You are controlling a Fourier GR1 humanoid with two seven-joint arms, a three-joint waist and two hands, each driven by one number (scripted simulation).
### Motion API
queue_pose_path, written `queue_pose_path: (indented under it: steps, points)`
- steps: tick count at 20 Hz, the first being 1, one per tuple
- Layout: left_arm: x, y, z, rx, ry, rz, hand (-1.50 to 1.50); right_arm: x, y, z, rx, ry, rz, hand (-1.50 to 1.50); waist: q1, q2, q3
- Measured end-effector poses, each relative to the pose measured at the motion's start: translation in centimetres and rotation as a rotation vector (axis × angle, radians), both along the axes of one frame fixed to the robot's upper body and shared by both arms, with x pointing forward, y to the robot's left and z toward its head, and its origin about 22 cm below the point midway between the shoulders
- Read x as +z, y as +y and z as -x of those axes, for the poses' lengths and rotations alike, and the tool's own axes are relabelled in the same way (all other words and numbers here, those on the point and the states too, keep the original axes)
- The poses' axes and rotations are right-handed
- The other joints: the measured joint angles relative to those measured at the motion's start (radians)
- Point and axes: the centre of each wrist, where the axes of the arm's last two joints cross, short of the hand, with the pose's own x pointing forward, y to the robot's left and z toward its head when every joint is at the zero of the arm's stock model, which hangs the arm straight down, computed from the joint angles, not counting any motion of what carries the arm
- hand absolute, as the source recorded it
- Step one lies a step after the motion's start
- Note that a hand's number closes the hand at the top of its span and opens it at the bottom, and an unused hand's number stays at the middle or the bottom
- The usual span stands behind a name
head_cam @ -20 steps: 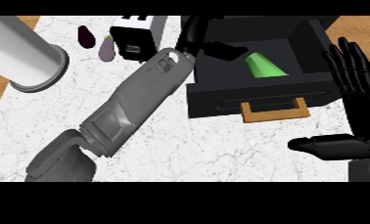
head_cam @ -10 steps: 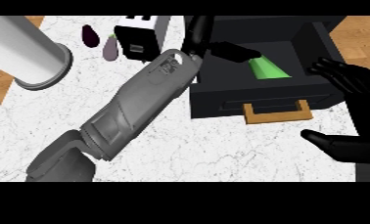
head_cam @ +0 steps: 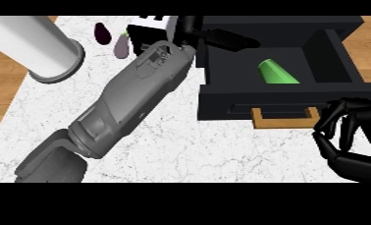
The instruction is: Pick up the cup, place it into the drawer and close the drawer
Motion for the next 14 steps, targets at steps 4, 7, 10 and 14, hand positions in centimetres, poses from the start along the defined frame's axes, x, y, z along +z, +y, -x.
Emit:
queue_pose_path:
  steps: [4, 7, 10, 14]
  points:
    - [1.0, 2.0, -0.2, 0.016, 0.011, 0.027, -1.50, 0.1, 0.5, 0.1, -0.036, -0.005, 0.111, 1.50, 0.017, -0.003, 0.000]
    - [1.5, 4.7, -0.4, 0.030, 0.018, 0.054, -1.50, -0.1, 1.0, 0.4, -0.065, 0.004, 0.175, 1.50, 0.026, -0.005, 0.000]
    - [1.8, 6.9, 0.0, 0.046, 0.023, 0.073, -1.50, -0.7, 1.9, 0.1, -0.101, 0.005, 0.220, 1.50, 0.030, -0.005, 0.000]
    - [1.0, 10.2, 1.1, 0.057, 0.033, 0.102, -1.50, -1.6, 3.3, -1.1, -0.134, -0.009, 0.290, 1.50, 0.038, -0.004, 0.000]
